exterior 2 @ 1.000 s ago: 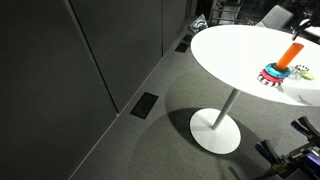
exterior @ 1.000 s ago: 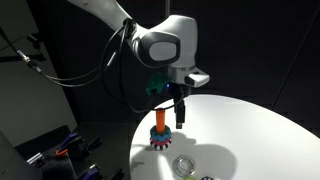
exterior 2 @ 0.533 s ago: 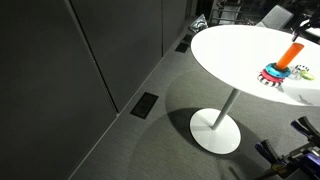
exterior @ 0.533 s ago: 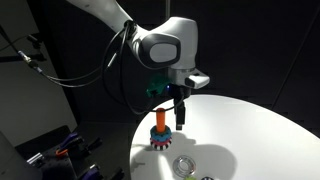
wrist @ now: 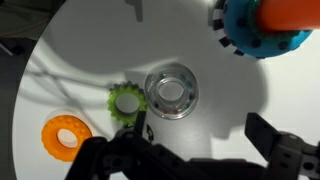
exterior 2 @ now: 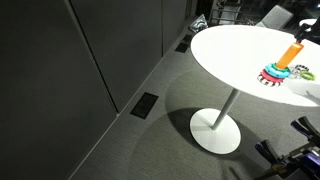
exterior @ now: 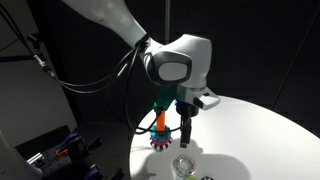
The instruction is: Put the clear item on the block
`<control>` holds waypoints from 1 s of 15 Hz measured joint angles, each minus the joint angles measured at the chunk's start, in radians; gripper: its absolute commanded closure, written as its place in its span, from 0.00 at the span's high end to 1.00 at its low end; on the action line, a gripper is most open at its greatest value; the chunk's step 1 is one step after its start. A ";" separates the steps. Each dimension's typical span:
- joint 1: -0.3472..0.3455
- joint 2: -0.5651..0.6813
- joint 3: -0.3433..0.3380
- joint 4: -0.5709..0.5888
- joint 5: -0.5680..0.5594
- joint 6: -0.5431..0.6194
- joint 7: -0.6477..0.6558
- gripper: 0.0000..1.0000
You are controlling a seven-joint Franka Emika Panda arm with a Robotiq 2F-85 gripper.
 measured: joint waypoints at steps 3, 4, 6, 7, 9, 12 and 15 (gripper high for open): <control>-0.007 0.063 0.000 0.029 0.036 0.026 -0.001 1.00; -0.008 0.085 0.000 0.039 0.045 0.034 -0.002 1.00; -0.009 0.126 0.000 0.059 0.055 0.050 -0.003 1.00; -0.009 0.145 0.000 0.069 0.058 0.058 -0.003 1.00; -0.009 0.178 0.000 0.087 0.060 0.065 -0.003 1.00; -0.009 0.220 0.000 0.112 0.060 0.077 -0.003 1.00; -0.009 0.253 0.000 0.128 0.060 0.089 -0.004 1.00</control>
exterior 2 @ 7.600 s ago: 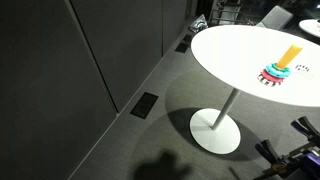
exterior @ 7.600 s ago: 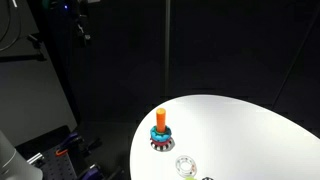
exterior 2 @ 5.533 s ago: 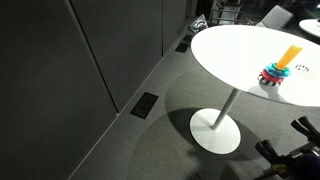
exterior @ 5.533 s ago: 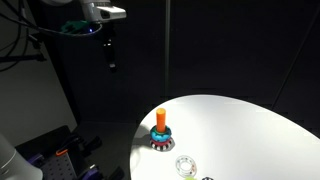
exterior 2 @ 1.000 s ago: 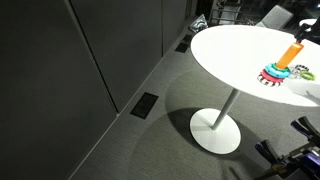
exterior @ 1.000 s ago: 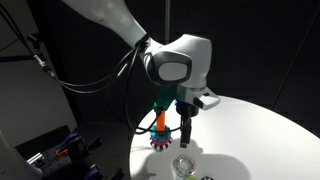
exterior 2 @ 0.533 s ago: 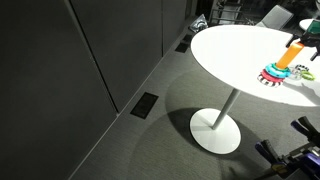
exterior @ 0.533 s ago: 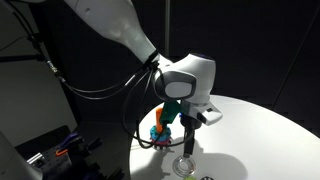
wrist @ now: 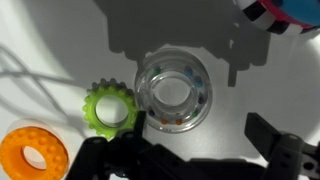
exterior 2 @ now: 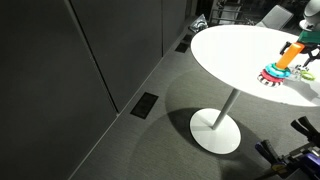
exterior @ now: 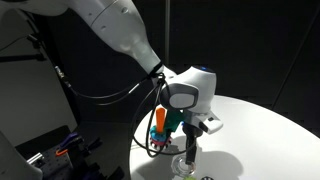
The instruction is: Put the clear item on the block
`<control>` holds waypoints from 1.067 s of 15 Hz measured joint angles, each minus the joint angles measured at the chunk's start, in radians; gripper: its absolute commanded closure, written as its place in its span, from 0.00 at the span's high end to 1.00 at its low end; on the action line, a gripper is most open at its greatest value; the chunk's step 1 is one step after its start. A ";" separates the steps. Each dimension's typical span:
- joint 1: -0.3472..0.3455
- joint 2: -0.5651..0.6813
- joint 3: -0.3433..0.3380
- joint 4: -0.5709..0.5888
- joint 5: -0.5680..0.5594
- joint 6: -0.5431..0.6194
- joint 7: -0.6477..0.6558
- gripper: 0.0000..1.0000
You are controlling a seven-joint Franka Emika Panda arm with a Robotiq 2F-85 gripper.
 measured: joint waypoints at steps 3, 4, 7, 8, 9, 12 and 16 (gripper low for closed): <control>0.000 0.022 0.000 0.007 0.000 0.002 0.000 1.00; -0.001 0.027 -0.001 0.008 0.000 0.002 0.000 1.00; -0.004 0.036 -0.005 0.008 0.001 0.002 0.000 1.00; -0.005 0.038 -0.008 0.008 0.003 0.002 0.000 1.00; -0.005 0.039 -0.010 0.008 0.008 0.002 0.001 1.00; -0.005 0.046 -0.014 0.007 0.034 0.018 0.007 1.00; -0.003 0.063 -0.013 0.002 0.073 0.064 0.020 1.00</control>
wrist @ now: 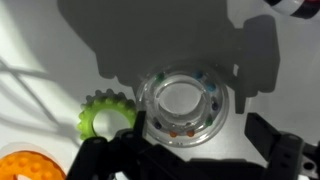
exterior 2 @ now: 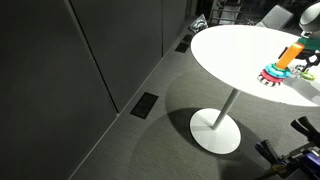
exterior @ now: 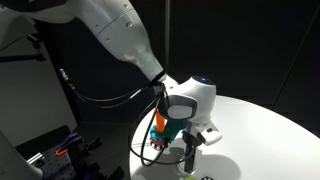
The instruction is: Put the clear item on the block
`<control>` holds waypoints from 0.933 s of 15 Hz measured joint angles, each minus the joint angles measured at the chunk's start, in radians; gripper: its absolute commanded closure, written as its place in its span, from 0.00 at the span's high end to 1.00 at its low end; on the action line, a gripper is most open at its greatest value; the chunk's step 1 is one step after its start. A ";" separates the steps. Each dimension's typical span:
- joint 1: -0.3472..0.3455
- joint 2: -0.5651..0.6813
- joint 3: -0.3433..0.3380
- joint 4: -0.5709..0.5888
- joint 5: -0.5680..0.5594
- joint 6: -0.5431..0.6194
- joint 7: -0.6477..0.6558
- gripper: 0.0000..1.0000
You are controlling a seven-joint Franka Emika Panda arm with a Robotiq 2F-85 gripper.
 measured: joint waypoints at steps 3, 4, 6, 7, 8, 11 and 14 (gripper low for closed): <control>0.006 0.008 0.001 -0.006 0.010 0.026 0.006 1.00; 0.009 0.008 0.000 -0.007 0.010 0.029 0.012 1.00; 0.015 0.007 -0.001 -0.008 0.010 0.031 0.022 1.00; 0.019 0.007 -0.002 -0.009 0.010 0.032 0.028 1.00; 0.022 0.007 -0.005 -0.010 0.010 0.032 0.035 1.00; 0.037 0.007 -0.018 -0.018 0.010 0.032 0.051 1.00; 0.053 0.004 -0.033 -0.031 0.010 0.032 0.062 1.00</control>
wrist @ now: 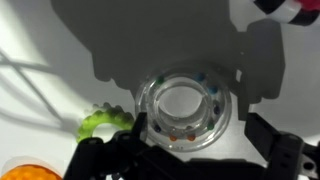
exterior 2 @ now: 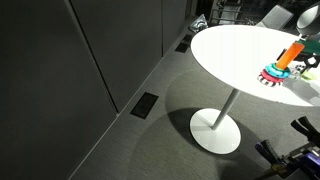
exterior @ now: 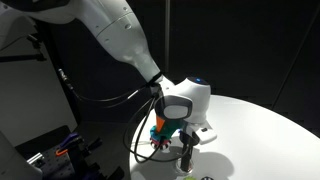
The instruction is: Put the clear item on the block
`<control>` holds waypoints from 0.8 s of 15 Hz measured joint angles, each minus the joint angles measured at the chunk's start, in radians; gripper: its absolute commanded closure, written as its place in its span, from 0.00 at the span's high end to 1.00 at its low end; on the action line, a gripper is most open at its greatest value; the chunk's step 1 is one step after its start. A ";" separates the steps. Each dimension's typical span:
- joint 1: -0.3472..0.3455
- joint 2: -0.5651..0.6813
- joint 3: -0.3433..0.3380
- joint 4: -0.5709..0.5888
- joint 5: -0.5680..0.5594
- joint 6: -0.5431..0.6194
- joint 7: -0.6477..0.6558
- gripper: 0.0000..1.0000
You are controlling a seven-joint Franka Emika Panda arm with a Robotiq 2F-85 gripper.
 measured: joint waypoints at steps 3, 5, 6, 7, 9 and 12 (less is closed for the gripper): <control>0.007 -0.008 -0.008 -0.014 0.000 0.000 0.004 1.00; 0.007 -0.018 -0.010 -0.026 0.000 0.001 0.004 1.00; 0.007 -0.021 -0.010 -0.030 0.000 0.001 0.004 1.00; 0.007 -0.025 -0.010 -0.035 0.000 0.001 0.004 1.00; 0.007 -0.035 -0.010 -0.047 0.000 0.002 0.004 1.00; 0.007 -0.046 -0.010 -0.065 0.000 0.011 0.004 1.00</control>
